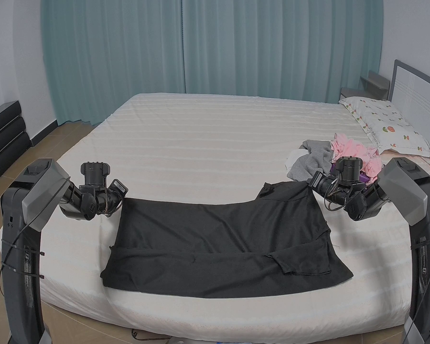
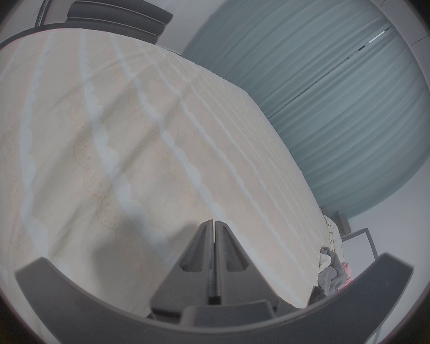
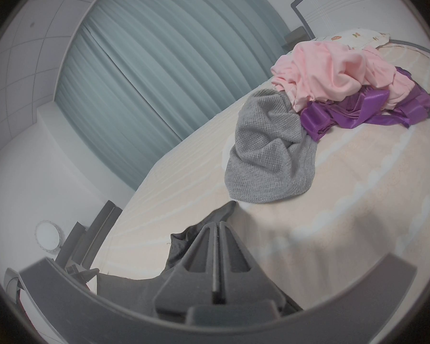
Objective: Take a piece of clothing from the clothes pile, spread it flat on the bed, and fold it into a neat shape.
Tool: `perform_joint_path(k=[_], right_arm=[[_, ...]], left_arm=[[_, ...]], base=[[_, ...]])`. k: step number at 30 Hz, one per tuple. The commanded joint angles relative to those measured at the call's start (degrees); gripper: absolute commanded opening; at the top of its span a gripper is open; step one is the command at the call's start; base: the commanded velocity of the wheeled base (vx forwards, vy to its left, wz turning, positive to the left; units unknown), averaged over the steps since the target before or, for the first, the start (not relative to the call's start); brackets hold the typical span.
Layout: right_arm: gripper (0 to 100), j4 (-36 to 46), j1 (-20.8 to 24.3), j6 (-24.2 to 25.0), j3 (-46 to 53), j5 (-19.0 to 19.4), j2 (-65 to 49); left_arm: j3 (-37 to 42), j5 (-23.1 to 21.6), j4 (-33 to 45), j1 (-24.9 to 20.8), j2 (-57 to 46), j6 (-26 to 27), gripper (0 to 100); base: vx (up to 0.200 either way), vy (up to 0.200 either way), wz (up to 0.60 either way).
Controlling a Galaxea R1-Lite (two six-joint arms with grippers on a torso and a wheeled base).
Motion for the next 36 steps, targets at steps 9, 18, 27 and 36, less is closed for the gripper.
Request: perform_joint_path(k=[9, 18, 27, 36], right_arm=[[0, -3.16, -1.34, 0.82, 4.83, 0.12, -4.45], [0, -3.07, -1.16, 0.82, 5.36, 0.21, -1.99], [0, -2.90, -0.46, 0.82, 5.10, 0.56, -1.11], [0, -3.16, -0.46, 0.82, 5.18, 0.47, -0.32]], left_arm=[[0.27, 1.00, -0.36, 0.24, -2.17, 0.00, 0], [0.19, -1.38, -0.10, -0.29, -1.64, -0.17, 0], [0.63, -10.60, 0.34, 0.77, -0.67, 1.67, 100], [0.63, -12.89, 0.08, 1.03, 2.40, 10.02, 100]], base=[[0.000, 0.000, 0.00], [0.000, 0.000, 0.00], [0.000, 0.000, 0.00], [0.000, 0.000, 0.00]])
